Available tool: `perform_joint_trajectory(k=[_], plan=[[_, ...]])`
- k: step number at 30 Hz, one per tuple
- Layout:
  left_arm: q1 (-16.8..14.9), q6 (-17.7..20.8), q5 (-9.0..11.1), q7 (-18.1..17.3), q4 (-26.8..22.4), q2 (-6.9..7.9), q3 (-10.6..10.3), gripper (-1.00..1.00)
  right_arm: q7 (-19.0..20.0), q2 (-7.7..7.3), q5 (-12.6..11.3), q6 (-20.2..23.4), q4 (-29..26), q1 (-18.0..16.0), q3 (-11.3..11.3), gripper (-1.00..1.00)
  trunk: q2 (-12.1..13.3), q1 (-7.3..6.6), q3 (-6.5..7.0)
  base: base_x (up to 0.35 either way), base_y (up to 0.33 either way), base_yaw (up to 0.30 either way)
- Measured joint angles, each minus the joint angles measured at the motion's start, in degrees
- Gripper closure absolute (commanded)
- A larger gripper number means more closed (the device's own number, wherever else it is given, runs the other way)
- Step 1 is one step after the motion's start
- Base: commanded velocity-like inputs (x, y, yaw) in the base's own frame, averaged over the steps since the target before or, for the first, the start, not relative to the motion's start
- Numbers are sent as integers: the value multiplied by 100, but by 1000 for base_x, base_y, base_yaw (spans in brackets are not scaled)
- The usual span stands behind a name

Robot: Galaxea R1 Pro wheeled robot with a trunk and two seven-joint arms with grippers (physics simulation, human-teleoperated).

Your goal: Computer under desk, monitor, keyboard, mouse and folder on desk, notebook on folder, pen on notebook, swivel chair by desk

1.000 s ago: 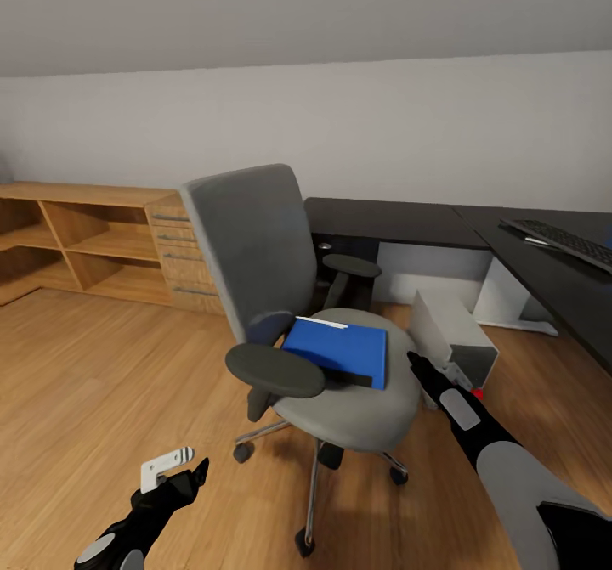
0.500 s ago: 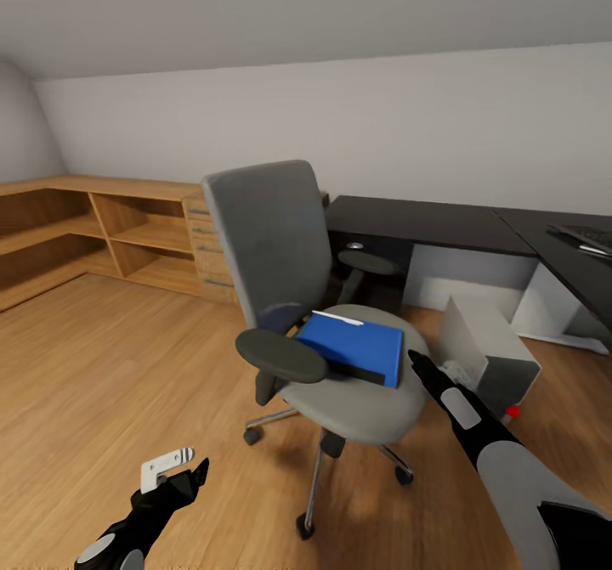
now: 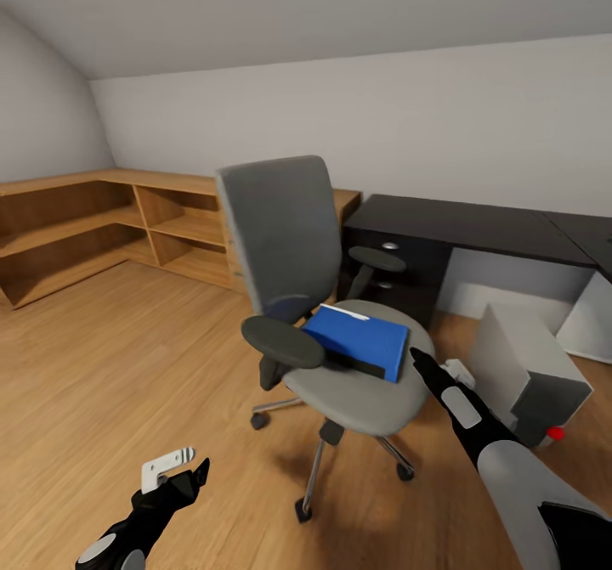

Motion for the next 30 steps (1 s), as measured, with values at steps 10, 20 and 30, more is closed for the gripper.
perform_joint_trajectory(k=[10, 20, 30], plan=[[-2, 0, 3, 1, 22, -2, -7, -100, 20, -3, -66, 144, -55, 5, 53, -100, 0, 0, -11, 0, 0, 59], [-1, 1, 3, 7, 49, -5, -6, -100, 12, -7, -35, 140, -61, 4, 29, -100, 0, 0, -11, 0, 0, 225], [-2, 0, 3, 6, 135, -2, -23, -100, 18, -9, -56, 146, -59, 5, 43, -100, 0, 0, -11, 0, 0, 22]])
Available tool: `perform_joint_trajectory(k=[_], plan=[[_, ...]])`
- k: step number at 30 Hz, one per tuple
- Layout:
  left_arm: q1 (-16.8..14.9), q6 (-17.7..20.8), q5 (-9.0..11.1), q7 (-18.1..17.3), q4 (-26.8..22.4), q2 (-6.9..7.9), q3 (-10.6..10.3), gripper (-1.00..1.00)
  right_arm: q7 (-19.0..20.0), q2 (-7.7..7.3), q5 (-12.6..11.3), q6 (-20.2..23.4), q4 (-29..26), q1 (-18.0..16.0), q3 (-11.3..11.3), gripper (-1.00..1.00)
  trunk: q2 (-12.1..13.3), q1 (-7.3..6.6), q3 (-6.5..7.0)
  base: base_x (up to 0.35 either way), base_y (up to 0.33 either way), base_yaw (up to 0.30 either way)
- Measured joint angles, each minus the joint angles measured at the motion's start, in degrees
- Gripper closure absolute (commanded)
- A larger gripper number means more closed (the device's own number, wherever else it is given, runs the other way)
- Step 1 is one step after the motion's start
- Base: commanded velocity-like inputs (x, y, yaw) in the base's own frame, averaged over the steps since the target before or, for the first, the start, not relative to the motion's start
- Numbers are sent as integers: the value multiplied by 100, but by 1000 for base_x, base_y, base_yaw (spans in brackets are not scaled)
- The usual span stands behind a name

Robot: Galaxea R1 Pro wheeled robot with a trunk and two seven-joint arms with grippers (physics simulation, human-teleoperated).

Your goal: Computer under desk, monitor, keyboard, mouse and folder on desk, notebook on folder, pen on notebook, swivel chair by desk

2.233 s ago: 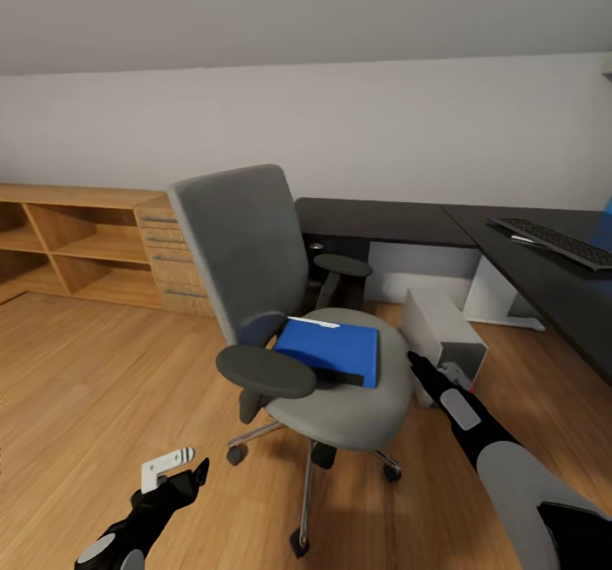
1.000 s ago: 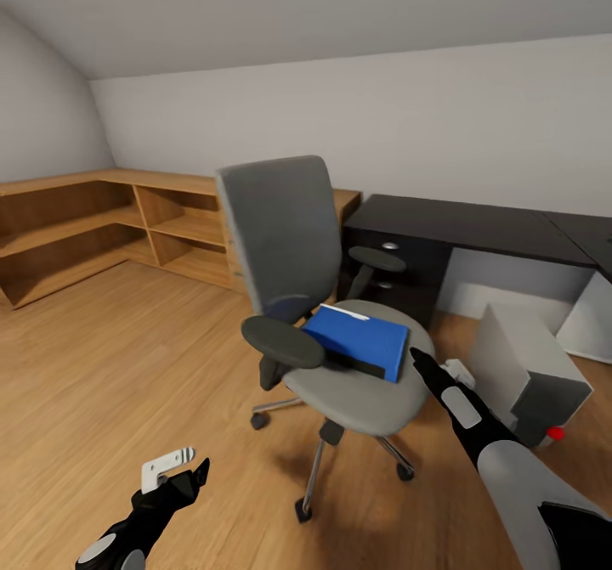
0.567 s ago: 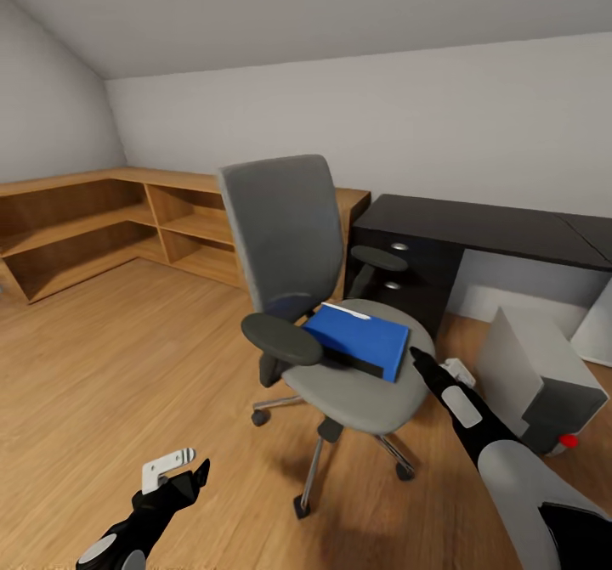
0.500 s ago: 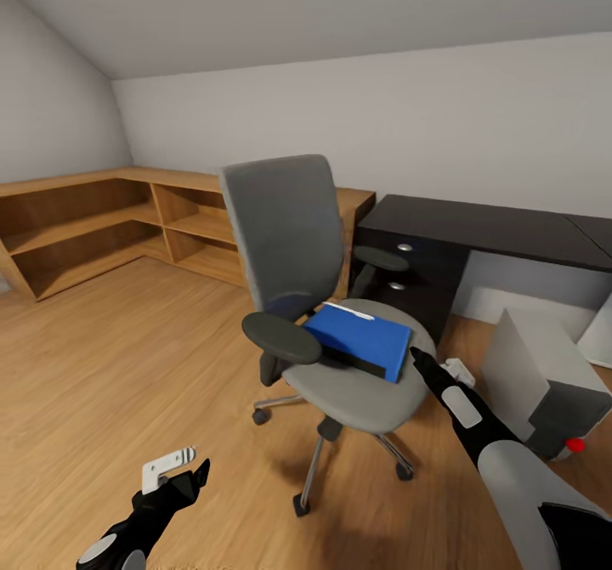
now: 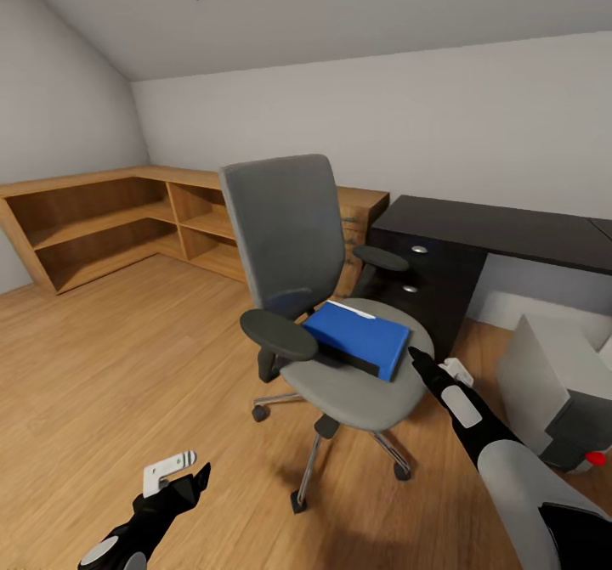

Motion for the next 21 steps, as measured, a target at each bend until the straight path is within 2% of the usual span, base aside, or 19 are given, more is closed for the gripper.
perform_joint_trajectory(k=[16, 21], plan=[[1, 2, 0, -2, 10, -1, -2, -100, 164, -12, 13, -3, 72, 0, -17, -100, 0, 0, 0, 0, 0, 2], [2, 0, 1, 0, 9, -5, 0, -100, 168, -1, 39, -11, 77, -2, -38, -100, 0, 0, 0, 0, 0, 179]])
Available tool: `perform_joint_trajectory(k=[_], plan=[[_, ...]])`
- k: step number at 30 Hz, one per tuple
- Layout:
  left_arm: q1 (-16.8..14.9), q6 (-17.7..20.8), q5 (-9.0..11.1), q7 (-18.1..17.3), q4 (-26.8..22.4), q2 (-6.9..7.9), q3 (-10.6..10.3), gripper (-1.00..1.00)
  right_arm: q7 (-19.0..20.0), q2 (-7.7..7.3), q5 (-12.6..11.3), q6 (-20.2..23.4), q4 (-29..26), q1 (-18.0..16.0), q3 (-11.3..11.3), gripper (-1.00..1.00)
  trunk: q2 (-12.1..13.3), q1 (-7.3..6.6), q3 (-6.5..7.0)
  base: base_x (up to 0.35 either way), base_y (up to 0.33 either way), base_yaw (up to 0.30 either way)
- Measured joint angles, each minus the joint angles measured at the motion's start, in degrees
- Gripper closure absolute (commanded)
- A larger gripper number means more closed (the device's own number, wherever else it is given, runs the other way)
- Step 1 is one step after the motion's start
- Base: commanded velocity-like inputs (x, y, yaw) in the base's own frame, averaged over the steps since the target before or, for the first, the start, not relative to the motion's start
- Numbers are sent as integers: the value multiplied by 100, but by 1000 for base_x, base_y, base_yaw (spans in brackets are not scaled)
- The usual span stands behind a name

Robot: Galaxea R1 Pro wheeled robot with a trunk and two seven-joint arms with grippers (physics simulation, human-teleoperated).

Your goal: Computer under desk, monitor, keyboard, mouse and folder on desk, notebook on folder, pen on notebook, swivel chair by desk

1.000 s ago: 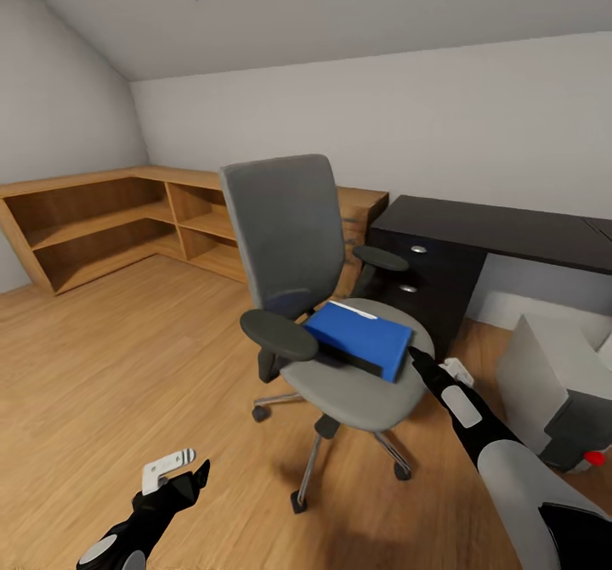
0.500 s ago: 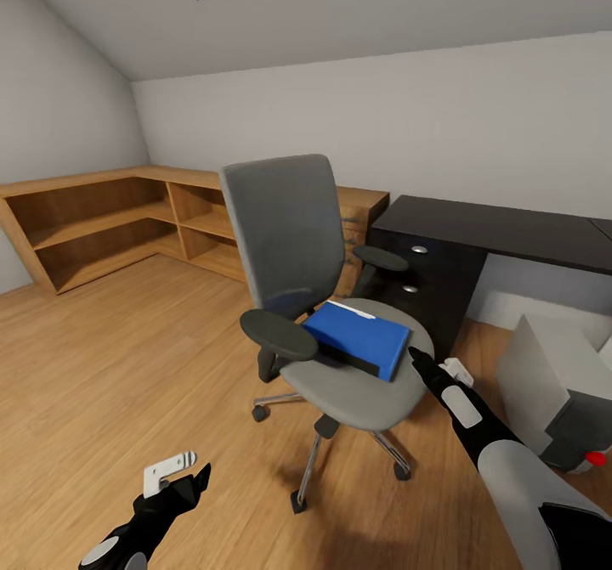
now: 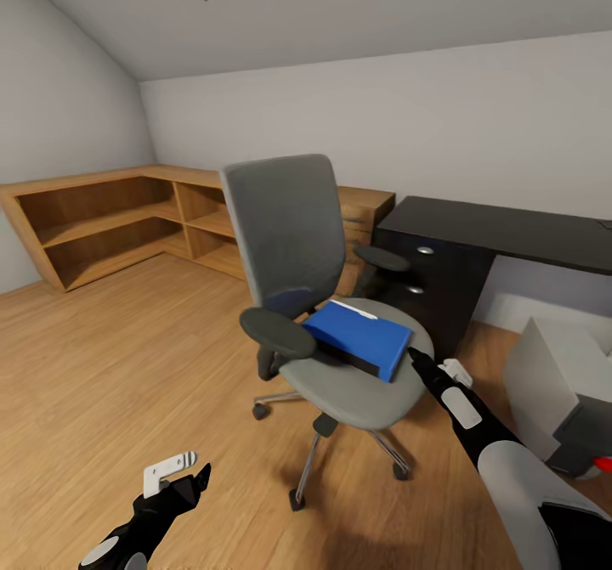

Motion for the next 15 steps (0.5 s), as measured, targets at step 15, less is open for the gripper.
perform_joint_trajectory(k=[15], plan=[[0, 0, -9, -3, 0, -3, 0, -100, -3, 2, 16, -145, 46, 0, -22, -100, 0, 0, 0, 0, 0, 274]])
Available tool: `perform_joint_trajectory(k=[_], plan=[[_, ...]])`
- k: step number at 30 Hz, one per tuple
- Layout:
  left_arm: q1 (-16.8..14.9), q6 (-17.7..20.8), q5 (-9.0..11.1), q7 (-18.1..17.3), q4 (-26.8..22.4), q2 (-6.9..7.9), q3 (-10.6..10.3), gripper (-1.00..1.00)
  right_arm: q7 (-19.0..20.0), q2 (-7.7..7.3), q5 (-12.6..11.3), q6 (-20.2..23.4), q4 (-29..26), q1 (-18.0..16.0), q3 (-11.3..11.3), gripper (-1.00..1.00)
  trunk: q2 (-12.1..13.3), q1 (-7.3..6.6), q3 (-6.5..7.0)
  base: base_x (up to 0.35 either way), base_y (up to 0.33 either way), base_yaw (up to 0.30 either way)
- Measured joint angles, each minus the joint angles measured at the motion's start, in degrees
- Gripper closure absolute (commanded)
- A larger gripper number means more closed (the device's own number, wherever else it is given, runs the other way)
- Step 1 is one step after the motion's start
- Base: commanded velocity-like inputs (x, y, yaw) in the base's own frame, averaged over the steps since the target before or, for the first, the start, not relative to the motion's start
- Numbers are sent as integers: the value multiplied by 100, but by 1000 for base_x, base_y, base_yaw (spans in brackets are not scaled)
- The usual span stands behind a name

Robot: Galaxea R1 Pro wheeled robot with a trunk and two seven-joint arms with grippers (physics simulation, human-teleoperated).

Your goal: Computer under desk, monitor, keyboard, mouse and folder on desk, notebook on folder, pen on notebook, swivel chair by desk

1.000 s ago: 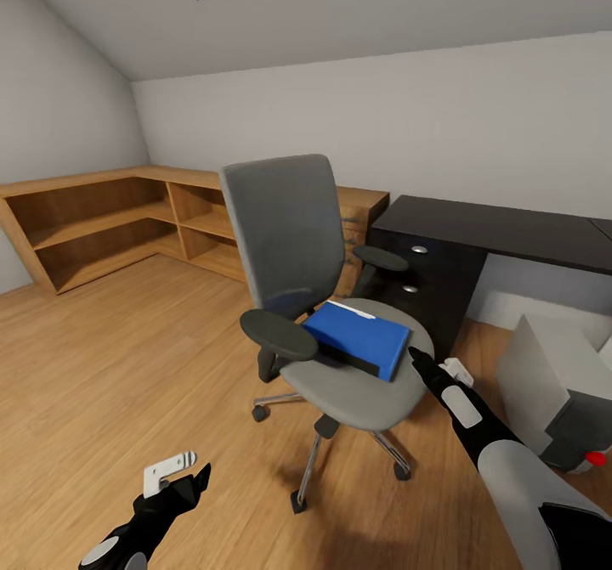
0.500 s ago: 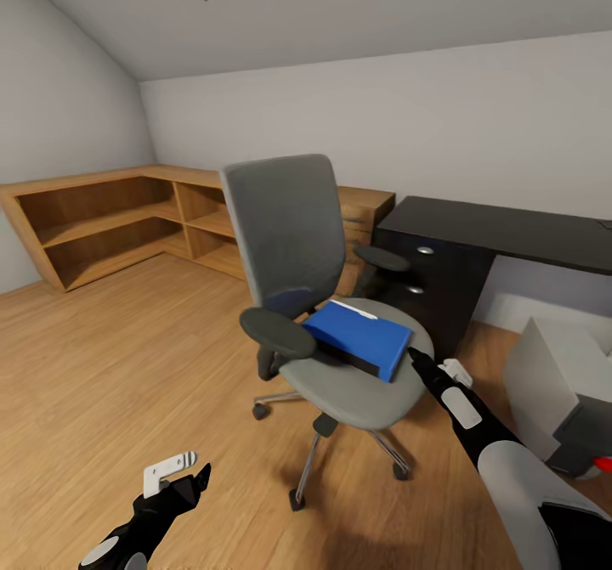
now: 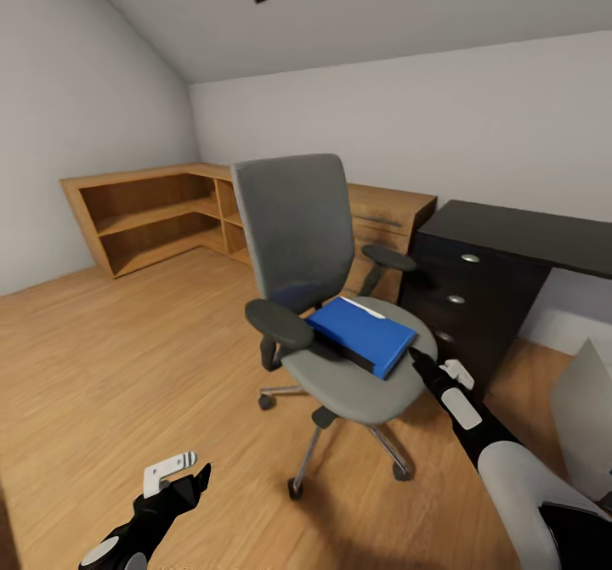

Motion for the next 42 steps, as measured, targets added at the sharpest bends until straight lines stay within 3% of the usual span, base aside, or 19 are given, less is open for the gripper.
perform_joint_trajectory(k=[7, 10, 34, 42], plan=[[0, 0, 0, 0, 0, 0, 0, -100, -6, -2, 12, -76, 18, 1, -3, -100, 0, 0, 0, 0, 0, 272], [0, 0, 0, 0, 0, 0, 3, -100, 1, -5, -12, 109, -33, -1, 22, -100, 0, 0, 0, 0, 0, 91], [-2, 1, -10, -1, 2, 8, 8, -100, 17, 1, -55, 146, 30, 5, 78, -100, 1, 3, -1, -116, 0, 4], [-2, 1, -10, -2, 2, 15, 9, -100, 25, 98, -55, 141, 46, 11, 87, -100, 1, 2, -1, -109, 0, 0]])
